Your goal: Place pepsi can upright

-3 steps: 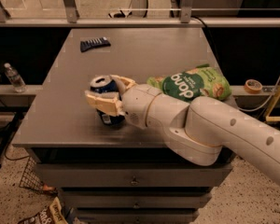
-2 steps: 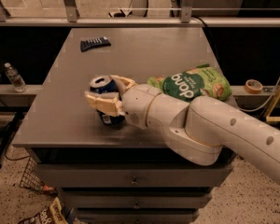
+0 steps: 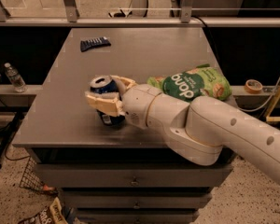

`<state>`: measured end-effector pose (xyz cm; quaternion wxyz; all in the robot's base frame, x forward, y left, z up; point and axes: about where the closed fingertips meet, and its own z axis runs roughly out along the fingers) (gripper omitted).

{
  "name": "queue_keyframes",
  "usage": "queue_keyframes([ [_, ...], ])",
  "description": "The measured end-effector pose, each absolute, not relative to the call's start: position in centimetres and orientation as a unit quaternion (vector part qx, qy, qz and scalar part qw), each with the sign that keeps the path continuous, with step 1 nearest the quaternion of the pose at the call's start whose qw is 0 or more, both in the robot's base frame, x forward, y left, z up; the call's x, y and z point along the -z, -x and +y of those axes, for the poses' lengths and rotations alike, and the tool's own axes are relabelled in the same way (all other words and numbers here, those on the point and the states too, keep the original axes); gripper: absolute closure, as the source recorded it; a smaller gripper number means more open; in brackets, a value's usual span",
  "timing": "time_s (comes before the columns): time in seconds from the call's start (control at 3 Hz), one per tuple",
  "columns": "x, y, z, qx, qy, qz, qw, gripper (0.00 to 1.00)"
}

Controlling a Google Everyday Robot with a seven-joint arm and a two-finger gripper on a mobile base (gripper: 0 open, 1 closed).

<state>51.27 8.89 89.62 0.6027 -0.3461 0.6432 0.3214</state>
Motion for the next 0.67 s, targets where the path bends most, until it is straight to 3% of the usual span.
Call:
queue_keyframes([
  [0.67,-89.63,-51.27,8.90,-0.321,0.346,0.643,0.603,1.00],
])
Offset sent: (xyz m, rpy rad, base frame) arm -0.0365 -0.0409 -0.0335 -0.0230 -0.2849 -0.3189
